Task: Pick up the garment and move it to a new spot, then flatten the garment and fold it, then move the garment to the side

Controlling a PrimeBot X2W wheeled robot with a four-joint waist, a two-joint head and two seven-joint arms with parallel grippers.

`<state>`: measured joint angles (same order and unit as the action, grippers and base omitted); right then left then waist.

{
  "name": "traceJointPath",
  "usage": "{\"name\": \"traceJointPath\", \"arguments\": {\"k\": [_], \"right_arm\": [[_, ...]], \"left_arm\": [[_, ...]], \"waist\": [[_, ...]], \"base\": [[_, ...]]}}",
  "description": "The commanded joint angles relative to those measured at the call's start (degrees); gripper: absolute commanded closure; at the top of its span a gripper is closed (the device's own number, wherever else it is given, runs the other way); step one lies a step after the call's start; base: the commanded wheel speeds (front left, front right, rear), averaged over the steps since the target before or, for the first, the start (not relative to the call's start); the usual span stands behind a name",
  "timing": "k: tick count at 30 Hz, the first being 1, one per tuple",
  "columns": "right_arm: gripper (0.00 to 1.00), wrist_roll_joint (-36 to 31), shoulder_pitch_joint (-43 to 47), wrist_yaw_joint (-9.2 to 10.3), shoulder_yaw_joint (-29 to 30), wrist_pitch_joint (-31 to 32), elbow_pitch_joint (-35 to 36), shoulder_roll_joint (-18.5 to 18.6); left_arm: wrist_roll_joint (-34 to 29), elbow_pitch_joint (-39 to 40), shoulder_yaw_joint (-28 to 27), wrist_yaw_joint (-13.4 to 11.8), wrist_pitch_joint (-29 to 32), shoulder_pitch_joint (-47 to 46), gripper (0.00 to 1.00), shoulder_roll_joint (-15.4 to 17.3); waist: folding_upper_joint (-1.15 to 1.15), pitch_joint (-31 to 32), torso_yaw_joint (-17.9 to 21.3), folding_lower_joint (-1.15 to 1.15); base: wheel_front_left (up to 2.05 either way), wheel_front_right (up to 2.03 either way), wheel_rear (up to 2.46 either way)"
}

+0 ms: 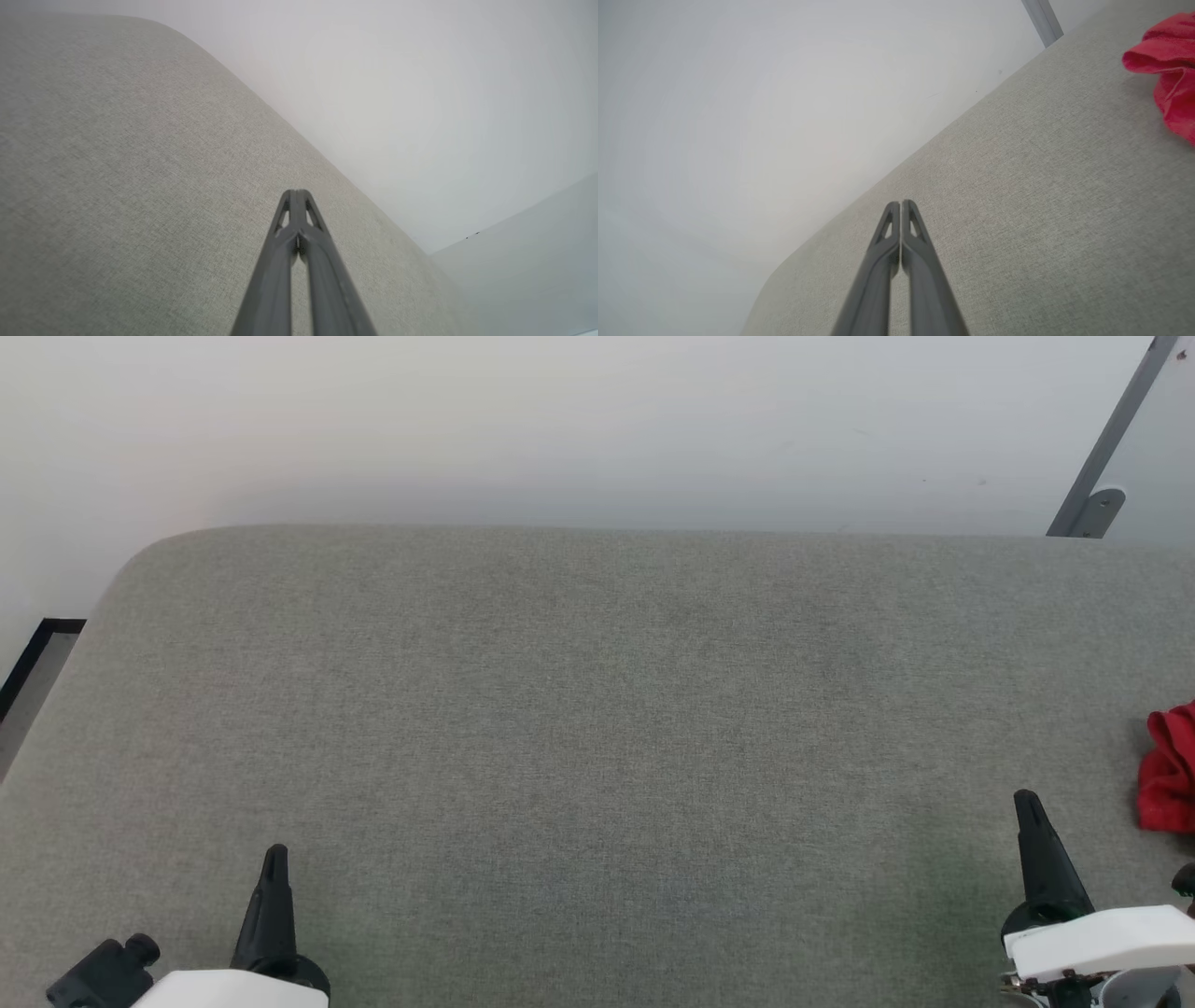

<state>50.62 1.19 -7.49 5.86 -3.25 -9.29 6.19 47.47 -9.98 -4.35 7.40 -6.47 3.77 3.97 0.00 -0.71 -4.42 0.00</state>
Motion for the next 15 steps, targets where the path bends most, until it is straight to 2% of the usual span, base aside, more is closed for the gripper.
{"name": "traceJointPath", "arguments": {"k": [1,15], "right_arm": [[1.0,1.6,-1.5,-0.01,0.2,0.4,0.5,0.1],[1.0,10.4,-2.9,-0.01,0.3,2.4,-0.7,-0.7]], "left_arm": [[2.0,0.5,-0.1,0.0,0.4,-1.4,1.0,0.5],[11.7,-0.5,-0.3,0.1,2.9,-3.4,1.0,0.4]], "waist": [[0.0,0.0,0.1,0.0],[0.0,0.1,0.8,0.0]], "base": [[0.0,0.0,0.0],[0.0,0.0,0.0]]}}
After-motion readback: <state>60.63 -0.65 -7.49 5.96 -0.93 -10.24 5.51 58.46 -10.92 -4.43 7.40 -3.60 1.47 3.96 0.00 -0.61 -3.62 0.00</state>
